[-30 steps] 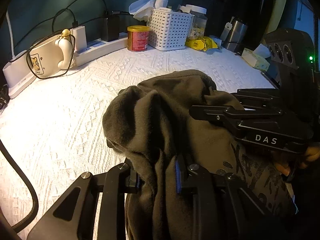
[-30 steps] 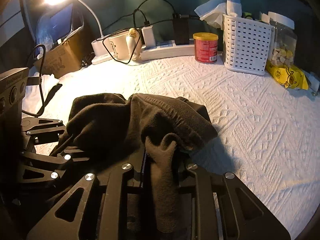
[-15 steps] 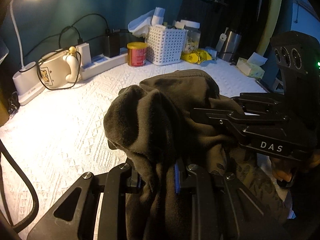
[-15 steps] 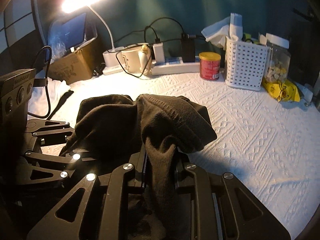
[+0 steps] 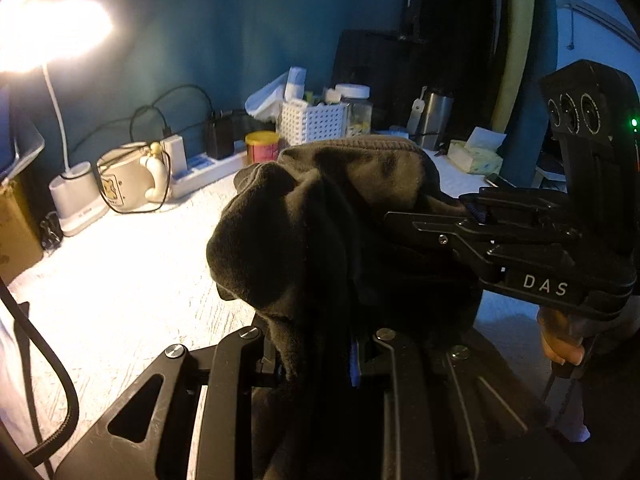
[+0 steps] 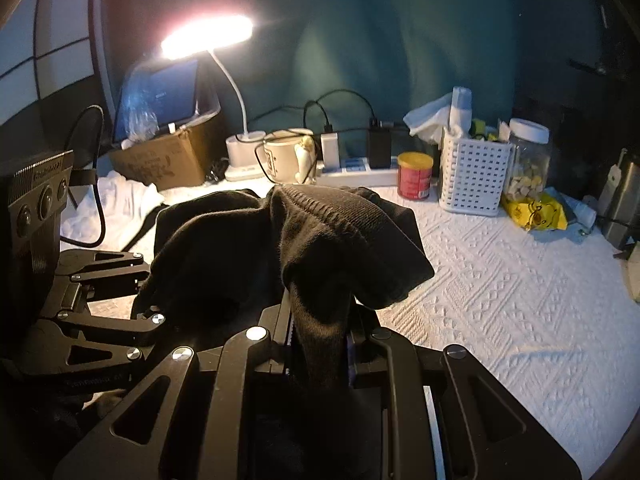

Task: Fold small clothes

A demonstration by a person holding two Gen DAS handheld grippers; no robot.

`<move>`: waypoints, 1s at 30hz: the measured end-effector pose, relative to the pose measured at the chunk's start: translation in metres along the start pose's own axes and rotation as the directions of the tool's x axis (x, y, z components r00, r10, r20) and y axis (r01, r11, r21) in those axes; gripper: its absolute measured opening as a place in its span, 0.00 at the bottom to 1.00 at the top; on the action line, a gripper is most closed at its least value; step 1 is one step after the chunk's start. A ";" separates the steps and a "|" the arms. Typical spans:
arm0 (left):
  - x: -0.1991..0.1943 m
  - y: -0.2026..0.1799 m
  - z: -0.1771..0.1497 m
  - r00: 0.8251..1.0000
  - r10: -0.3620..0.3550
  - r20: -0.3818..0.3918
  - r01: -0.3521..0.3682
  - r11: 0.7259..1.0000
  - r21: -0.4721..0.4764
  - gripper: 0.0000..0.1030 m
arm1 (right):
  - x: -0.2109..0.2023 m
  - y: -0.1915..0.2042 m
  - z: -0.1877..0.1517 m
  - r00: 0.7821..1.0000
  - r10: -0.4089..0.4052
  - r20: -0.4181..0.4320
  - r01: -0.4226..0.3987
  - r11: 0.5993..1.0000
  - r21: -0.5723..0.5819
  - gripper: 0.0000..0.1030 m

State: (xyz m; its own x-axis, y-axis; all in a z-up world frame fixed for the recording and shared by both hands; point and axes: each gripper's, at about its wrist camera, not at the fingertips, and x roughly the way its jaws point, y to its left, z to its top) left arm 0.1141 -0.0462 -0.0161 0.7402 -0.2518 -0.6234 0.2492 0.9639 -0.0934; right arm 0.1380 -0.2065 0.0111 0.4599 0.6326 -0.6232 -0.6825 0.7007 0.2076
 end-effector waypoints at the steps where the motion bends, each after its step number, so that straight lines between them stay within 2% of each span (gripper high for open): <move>1: -0.005 -0.002 -0.001 1.000 0.001 0.007 -0.001 1.000 0.001 0.20 | -0.006 0.002 0.000 1.000 -0.002 0.009 0.002 1.000 -0.003 0.19; 11: -0.045 -0.012 -0.007 0.998 -0.005 0.064 0.006 1.000 -0.010 0.20 | -0.052 0.026 -0.002 0.995 -0.027 0.091 0.030 0.999 -0.035 0.19; 16: -0.070 -0.018 -0.010 0.993 0.001 0.118 0.000 1.000 -0.004 0.20 | -0.075 0.042 0.001 0.989 -0.037 0.141 0.046 0.997 -0.064 0.19; 30: -0.137 -0.028 -0.005 0.964 -0.011 0.264 0.003 1.000 0.031 0.20 | -0.136 0.081 0.017 0.957 -0.050 0.284 0.095 0.985 -0.146 0.19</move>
State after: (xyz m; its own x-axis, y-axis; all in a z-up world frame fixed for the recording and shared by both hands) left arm 0.0030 -0.0379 0.0684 0.8761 -0.2762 -0.3951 0.2705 0.9601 -0.0712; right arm 0.0303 -0.2299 0.1255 0.6359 0.6642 -0.3929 -0.7114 0.7019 0.0354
